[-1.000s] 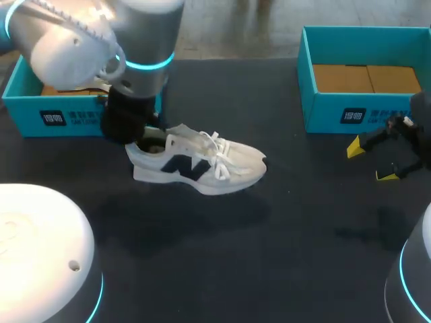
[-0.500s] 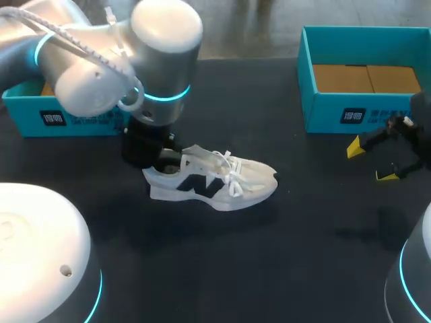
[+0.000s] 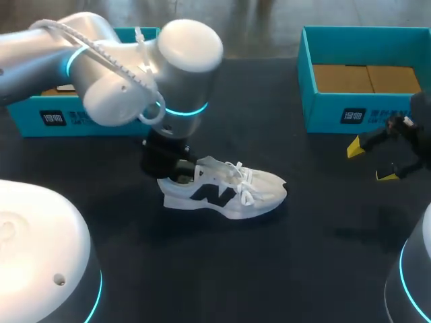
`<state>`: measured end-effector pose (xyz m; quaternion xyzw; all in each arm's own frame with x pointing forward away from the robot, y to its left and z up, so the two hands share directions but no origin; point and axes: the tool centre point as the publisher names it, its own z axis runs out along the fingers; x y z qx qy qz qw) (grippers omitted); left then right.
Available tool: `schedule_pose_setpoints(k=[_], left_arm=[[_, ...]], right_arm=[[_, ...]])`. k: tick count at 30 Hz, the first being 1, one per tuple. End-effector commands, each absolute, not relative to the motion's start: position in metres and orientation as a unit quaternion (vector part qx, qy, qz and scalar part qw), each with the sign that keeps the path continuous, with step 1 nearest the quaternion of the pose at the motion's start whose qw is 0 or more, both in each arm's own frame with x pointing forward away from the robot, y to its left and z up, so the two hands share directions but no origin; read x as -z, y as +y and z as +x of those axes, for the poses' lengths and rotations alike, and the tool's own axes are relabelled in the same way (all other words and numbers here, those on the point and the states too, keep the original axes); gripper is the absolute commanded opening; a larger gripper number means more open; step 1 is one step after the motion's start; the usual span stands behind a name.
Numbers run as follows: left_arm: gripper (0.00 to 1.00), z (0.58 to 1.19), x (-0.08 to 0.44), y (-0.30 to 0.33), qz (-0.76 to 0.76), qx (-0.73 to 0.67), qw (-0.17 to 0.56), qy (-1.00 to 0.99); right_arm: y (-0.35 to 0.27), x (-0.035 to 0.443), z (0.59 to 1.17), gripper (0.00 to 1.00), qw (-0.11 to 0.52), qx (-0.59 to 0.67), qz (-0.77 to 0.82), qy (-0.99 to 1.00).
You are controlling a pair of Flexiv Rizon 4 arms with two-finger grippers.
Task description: Take the shoe out of the shoebox, open the shoe tongue, remove and reinsert the insole, then place the shoe into the shoebox
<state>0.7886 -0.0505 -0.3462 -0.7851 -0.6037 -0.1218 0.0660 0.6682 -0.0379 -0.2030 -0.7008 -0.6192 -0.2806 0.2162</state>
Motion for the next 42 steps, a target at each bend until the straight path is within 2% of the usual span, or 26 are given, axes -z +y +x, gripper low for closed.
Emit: schedule_pose_setpoints(k=[1, 30, 31, 33, 34, 35, 42], left_arm=[[0.0, 0.792, 0.357, -0.06, -0.783, 0.126, 0.068, -0.606], [0.0, 0.793, 0.384, -0.073, -0.775, 0.146, 0.077, -0.61], [0.17, 0.794, 0.383, -0.072, -0.775, 0.145, 0.077, -0.611], [0.71, 0.794, 0.379, -0.07, -0.773, 0.142, 0.077, -0.613], [0.94, 0.794, 0.377, -0.069, -0.773, 0.141, 0.075, -0.614], [1.0, 0.795, 0.374, -0.068, -0.773, 0.14, 0.073, -0.615], [1.0, 0.796, 0.34, -0.058, -0.773, 0.137, 0.047, -0.618]], right_arm=[[-0.037, 0.203, 0.668, 1.0, 0.215, 0.28, -0.702, -0.619], [-0.037, 0.203, 0.668, 1.0, 0.215, 0.28, -0.702, -0.619], [-0.037, 0.203, 0.668, 1.0, 0.215, 0.28, -0.702, -0.619], [-0.037, 0.203, 0.668, 1.0, 0.215, 0.28, -0.702, -0.619], [-0.037, 0.203, 0.668, 1.0, 0.215, 0.28, -0.702, -0.619], [-0.037, 0.203, 0.668, 1.0, 0.215, 0.28, -0.702, -0.619], [-0.037, 0.203, 0.668, 1.0, 0.215, 0.28, -0.702, -0.619]])
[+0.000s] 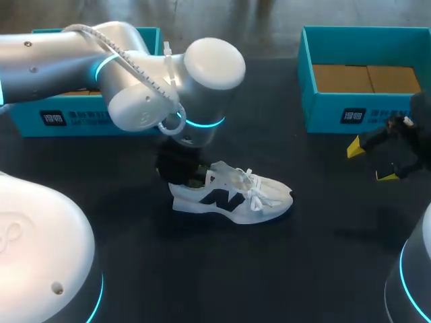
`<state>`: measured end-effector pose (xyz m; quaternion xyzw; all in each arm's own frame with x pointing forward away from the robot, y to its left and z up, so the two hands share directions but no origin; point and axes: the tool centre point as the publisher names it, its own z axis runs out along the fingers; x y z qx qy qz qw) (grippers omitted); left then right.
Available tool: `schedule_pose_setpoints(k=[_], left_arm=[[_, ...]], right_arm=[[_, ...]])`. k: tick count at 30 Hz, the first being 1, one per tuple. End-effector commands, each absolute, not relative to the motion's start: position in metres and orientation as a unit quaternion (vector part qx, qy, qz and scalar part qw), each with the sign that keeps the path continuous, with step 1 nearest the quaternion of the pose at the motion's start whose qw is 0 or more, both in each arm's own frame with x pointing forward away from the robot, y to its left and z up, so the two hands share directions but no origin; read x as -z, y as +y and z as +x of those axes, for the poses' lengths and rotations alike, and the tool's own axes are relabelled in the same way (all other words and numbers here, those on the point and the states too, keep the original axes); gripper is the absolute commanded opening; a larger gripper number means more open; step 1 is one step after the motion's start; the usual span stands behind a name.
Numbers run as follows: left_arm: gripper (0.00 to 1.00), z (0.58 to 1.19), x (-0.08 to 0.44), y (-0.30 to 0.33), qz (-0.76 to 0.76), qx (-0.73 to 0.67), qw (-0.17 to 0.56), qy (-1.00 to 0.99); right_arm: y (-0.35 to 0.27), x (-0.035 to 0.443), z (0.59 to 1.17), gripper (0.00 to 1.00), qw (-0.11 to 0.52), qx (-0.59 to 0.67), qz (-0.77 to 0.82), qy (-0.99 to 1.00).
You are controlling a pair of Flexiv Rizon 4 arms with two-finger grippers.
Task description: Take the shoe out of the shoebox, open the shoe tongue, remove and reinsert the insole, then place the shoe into the shoebox
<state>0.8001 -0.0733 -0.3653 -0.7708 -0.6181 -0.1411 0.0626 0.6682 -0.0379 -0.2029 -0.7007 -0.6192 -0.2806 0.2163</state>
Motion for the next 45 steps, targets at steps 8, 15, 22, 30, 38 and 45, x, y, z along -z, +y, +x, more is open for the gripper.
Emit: schedule_pose_setpoints(k=[8, 15, 22, 30, 38, 45], left_arm=[[1.0, 0.799, 0.3, -0.044, -0.766, 0.107, 0.031, -0.633], [1.0, 0.804, 0.267, -0.034, -0.755, 0.066, 0.025, -0.652], [1.0, 0.804, 0.24, -0.026, -0.752, 0.039, 0.02, -0.658], [1.0, 0.803, 0.224, -0.017, -0.753, 0.014, 0.004, -0.657], [1.0, 0.805, 0.212, -0.009, -0.729, -0.02, 0.001, -0.685], [1.0, 0.803, 0.206, -0.009, -0.734, -0.031, 0.016, -0.678]], right_arm=[[-0.037, 0.203, 0.668, 1.0, 0.215, 0.28, -0.702, -0.619], [-0.037, 0.203, 0.668, 1.0, 0.215, 0.28, -0.702, -0.619], [-0.037, 0.203, 0.668, 1.0, 0.215, 0.28, -0.702, -0.619], [-0.037, 0.203, 0.668, 1.0, 0.215, 0.28, -0.702, -0.619], [-0.037, 0.203, 0.668, 1.0, 0.215, 0.28, -0.702, -0.619], [-0.037, 0.203, 0.668, 1.0, 0.215, 0.28, -0.702, -0.619]])
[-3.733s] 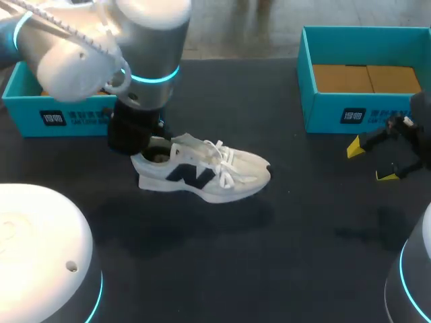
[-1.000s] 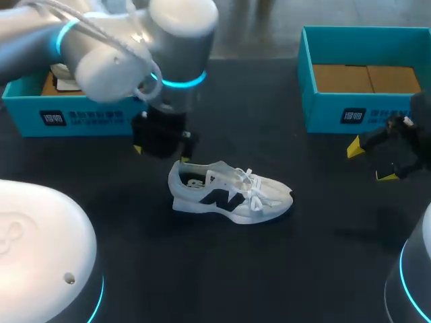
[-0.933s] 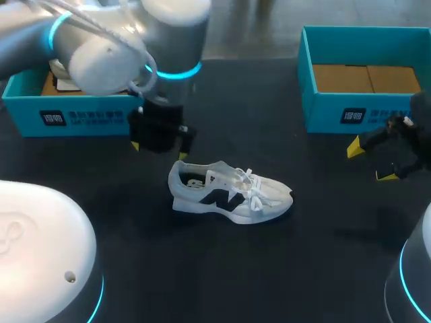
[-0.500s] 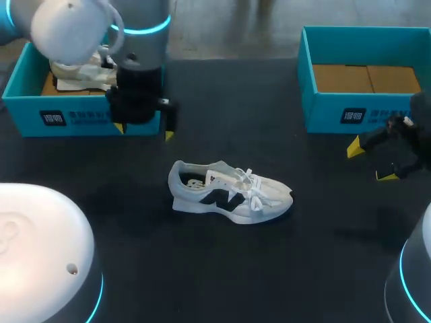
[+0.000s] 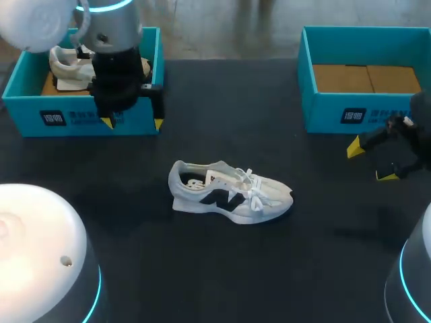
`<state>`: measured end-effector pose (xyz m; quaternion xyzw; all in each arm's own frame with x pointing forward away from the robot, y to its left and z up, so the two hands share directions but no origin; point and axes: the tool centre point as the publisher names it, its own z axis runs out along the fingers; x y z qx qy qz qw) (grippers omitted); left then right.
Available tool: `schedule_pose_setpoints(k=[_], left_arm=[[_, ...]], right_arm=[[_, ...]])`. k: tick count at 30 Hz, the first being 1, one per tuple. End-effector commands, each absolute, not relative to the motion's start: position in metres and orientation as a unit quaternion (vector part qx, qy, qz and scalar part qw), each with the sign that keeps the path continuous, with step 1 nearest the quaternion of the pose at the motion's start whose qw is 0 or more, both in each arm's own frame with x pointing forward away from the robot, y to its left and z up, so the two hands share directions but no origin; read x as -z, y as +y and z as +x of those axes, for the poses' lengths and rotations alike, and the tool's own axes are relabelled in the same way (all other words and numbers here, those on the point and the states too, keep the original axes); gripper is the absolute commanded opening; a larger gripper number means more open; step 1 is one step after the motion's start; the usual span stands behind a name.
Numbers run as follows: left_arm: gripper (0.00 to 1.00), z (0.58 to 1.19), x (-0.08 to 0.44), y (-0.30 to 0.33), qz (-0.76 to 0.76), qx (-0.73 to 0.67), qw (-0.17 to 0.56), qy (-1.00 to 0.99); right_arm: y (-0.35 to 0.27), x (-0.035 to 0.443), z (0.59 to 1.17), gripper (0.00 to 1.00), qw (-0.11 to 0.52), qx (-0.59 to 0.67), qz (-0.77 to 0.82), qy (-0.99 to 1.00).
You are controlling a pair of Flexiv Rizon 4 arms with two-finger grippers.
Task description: Take the shoe out of the shoebox, open the shoe tongue, remove and reinsert the insole, then place the shoe into the shoebox
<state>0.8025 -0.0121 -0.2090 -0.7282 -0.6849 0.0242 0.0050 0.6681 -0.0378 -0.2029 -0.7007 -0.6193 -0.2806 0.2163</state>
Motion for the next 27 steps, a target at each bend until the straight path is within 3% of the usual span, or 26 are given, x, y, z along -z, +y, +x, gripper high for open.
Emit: schedule_pose_setpoints(k=[1, 15, 27], left_arm=[[1.0, 0.803, 0.206, -0.009, -0.734, -0.031, 0.016, -0.678], [1.0, 0.803, 0.206, -0.009, -0.734, -0.031, 0.016, -0.678], [1.0, 0.8, 0.242, 0.024, -0.499, -0.249, 0.037, -0.829]], right_arm=[[-0.037, 0.203, 0.668, 1.0, 0.215, 0.28, -0.702, -0.619], [-0.037, 0.203, 0.668, 1.0, 0.215, 0.28, -0.702, -0.619], [-0.037, 0.203, 0.668, 1.0, 0.215, 0.28, -0.702, -0.619]])
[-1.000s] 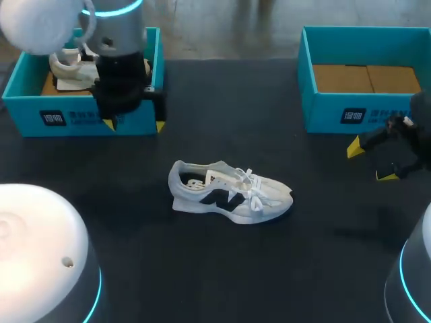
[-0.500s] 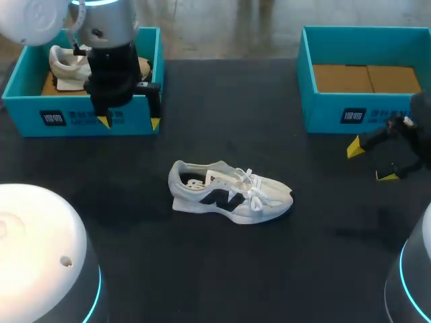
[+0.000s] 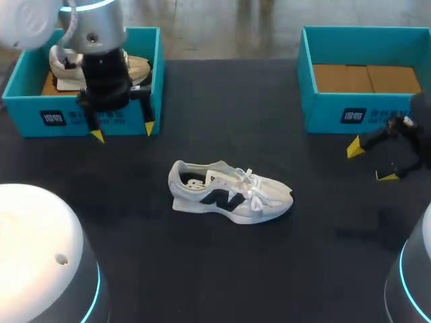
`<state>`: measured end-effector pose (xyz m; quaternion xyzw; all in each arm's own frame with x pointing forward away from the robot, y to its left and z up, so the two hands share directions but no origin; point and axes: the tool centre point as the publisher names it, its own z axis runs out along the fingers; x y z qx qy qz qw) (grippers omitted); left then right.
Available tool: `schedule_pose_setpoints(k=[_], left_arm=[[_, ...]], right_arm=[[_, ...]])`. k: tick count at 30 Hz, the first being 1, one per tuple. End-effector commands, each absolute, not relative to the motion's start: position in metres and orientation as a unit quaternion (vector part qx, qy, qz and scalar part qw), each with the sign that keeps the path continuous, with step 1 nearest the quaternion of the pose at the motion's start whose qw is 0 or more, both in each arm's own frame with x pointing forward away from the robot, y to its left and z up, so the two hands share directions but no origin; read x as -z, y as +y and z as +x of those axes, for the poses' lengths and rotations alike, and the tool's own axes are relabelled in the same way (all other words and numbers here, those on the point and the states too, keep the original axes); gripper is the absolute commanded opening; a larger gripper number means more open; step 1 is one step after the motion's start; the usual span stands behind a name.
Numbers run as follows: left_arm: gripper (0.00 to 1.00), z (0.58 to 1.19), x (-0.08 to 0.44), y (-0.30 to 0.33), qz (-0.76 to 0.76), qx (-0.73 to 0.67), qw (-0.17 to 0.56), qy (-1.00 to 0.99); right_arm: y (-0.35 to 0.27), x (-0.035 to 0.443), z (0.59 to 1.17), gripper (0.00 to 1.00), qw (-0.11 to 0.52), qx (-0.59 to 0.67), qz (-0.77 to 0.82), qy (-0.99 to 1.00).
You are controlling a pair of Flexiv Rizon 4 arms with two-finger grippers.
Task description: Take the shoe out of the shoebox, open the shoe tongue, remove and reinsert the insole, then place the shoe into the shoebox
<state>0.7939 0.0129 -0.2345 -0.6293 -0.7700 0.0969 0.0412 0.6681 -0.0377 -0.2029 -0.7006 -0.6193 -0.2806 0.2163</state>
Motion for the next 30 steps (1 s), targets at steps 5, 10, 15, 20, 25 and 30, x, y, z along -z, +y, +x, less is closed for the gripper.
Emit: schedule_pose_setpoints(k=[5, 10, 15, 20, 25, 30], left_arm=[[1.0, 0.801, 0.241, 0.028, -0.44, -0.318, 0.022, -0.84], [1.0, 0.802, 0.247, 0.03, -0.379, -0.373, 0.028, -0.847], [1.0, 0.799, 0.258, 0.029, -0.325, -0.407, 0.029, -0.853], [1.0, 0.795, 0.272, 0.028, -0.272, -0.436, 0.034, -0.857], [1.0, 0.79, 0.278, 0.031, -0.228, -0.465, 0.03, -0.855], [1.0, 0.789, 0.283, 0.03, -0.213, -0.486, 0.035, -0.847]], right_arm=[[-0.037, 0.203, 0.668, 1.0, 0.215, 0.28, -0.702, -0.619], [-0.037, 0.203, 0.668, 1.0, 0.215, 0.28, -0.702, -0.619], [-0.037, 0.203, 0.668, 1.0, 0.215, 0.28, -0.702, -0.619], [-0.037, 0.203, 0.668, 1.0, 0.215, 0.28, -0.702, -0.619], [-0.037, 0.203, 0.668, 1.0, 0.215, 0.28, -0.702, -0.619], [-0.037, 0.203, 0.668, 1.0, 0.215, 0.28, -0.702, -0.619]])
